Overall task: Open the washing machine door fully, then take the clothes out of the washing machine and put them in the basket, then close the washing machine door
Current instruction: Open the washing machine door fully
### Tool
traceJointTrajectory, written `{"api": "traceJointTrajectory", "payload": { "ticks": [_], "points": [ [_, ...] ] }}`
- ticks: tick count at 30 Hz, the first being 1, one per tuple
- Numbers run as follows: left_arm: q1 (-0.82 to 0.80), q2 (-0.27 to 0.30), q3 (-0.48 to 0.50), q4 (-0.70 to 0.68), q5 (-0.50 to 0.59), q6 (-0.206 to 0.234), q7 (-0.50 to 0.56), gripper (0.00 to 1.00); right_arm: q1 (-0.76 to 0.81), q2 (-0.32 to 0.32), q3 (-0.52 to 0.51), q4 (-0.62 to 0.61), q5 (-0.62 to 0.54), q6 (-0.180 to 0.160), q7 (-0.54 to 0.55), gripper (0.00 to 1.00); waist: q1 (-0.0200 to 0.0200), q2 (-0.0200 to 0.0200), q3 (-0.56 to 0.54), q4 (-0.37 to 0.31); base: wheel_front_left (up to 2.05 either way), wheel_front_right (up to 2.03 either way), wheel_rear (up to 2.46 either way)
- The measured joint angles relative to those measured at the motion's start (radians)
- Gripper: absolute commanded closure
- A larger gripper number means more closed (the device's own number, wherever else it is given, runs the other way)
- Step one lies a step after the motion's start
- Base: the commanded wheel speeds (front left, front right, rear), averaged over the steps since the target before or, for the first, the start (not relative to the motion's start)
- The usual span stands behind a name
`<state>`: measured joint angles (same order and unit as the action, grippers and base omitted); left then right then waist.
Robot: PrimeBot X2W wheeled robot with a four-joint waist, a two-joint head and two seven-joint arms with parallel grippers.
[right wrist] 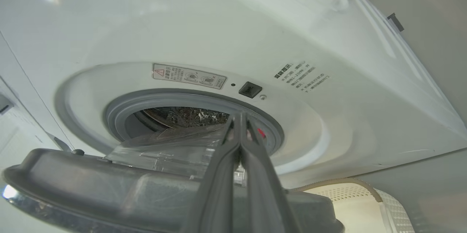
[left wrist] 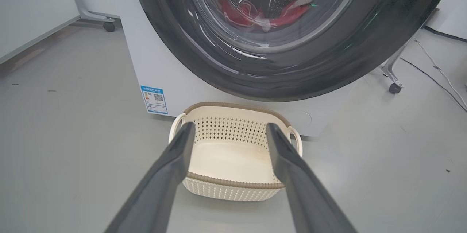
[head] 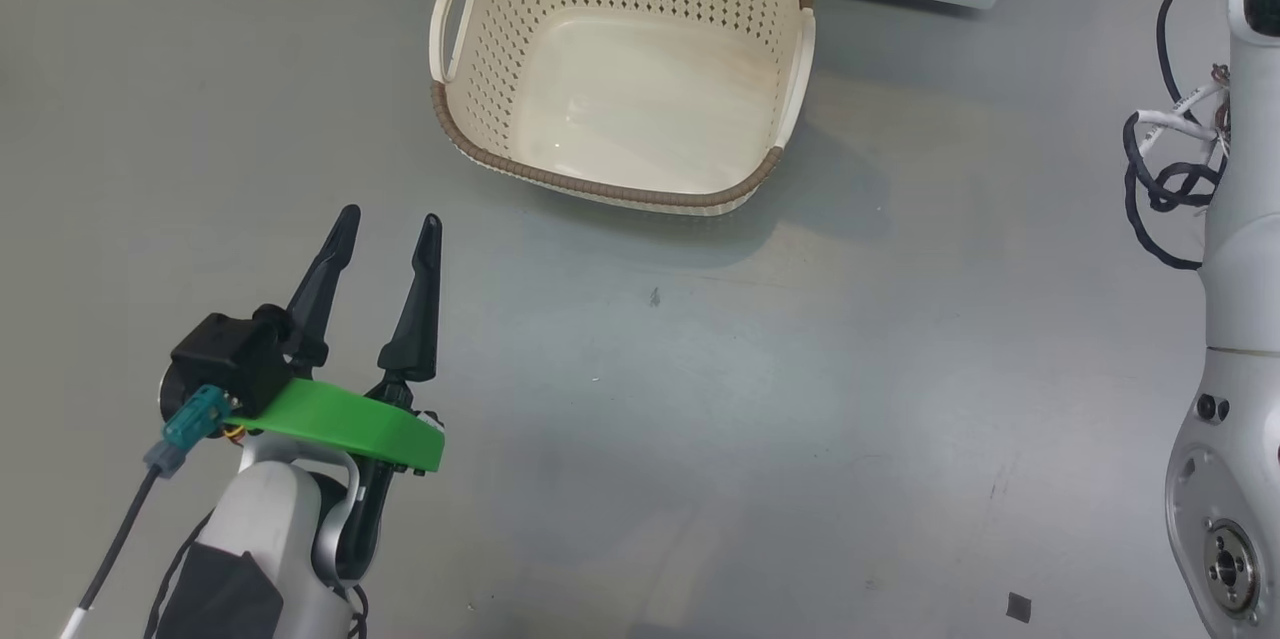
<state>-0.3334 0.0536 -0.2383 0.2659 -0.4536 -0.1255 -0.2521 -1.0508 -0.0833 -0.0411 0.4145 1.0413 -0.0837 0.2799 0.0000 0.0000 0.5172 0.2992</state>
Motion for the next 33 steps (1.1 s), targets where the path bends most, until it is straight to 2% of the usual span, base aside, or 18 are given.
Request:
{"api": "traceJointTrajectory", "payload": {
  "ticks": [8,15,33],
  "points": [
    [-0.007,-0.002,0.0,0.011,-0.004,0.0,0.0,0.0,-0.042,0.006,-0.015,0.064,0.115,-0.016,0.097,1.0,0.0,0.0,-0.001,0.015,0.0,0.0,0.0],
    [-0.007,-0.003,-0.001,0.017,-0.01,0.0,0.0,0.0,-0.074,0.006,-0.033,0.105,0.183,-0.025,0.137,1.0,0.0,0.0,-0.007,0.026,0.0,0.0,0.0],
    [-0.007,-0.005,0.0,0.024,-0.01,0.0,0.0,0.0,-0.096,0.003,-0.018,0.214,0.297,-0.034,0.22,1.0,0.0,0.0,-0.032,0.041,0.0,0.0,0.0]
  ]
}}
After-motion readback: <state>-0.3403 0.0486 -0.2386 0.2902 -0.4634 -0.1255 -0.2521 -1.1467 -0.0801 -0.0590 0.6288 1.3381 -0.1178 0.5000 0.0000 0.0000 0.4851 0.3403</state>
